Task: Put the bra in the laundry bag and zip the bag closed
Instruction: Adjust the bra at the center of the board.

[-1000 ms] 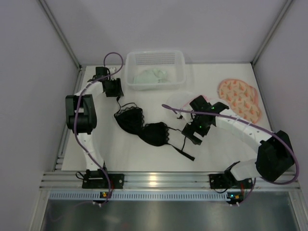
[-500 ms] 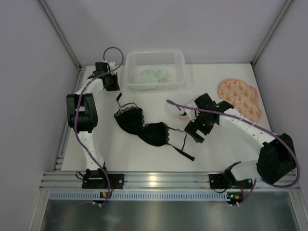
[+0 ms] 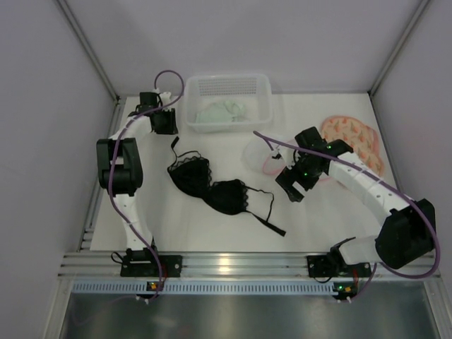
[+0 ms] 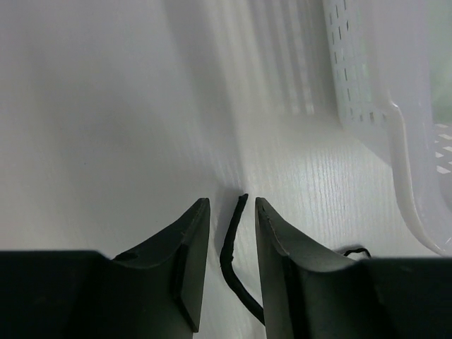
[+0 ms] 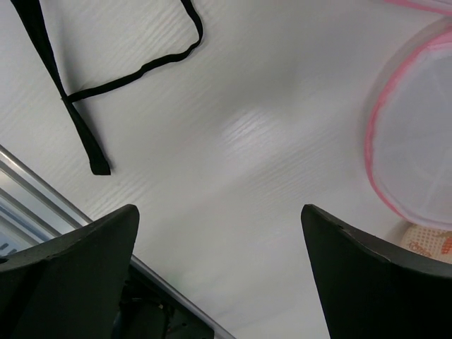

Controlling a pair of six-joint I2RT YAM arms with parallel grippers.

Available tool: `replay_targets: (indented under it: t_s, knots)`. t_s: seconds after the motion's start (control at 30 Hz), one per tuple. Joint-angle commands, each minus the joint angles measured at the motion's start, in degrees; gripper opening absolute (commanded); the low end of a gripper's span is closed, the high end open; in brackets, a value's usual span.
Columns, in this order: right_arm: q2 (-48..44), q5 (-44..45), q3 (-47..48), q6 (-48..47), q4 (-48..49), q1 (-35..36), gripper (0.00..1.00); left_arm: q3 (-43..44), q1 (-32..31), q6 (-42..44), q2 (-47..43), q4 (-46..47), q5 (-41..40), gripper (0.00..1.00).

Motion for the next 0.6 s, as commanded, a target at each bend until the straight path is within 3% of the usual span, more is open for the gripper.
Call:
replay_targets:
  t_s: [0.0, 0.43, 0.57]
  knots:
    - [0.4, -0.9, 3.6, 0.1, -1.8, -1.0, 1.00, -0.3, -0.1, 2.5, 0.6, 1.4, -0.2, 0.37]
    - [1.6, -3.2, 4.9, 2.1, -1.9, -2.7, 0.99, -0.7, -0.8, 4.3, 2.8, 1.4, -0.4, 0.32]
    - [1.6, -3.5, 4.6, 2.4, -1.6, -3.5, 0.99, -0.9, -0.8, 3.9, 4.1, 1.4, 0.8, 0.21]
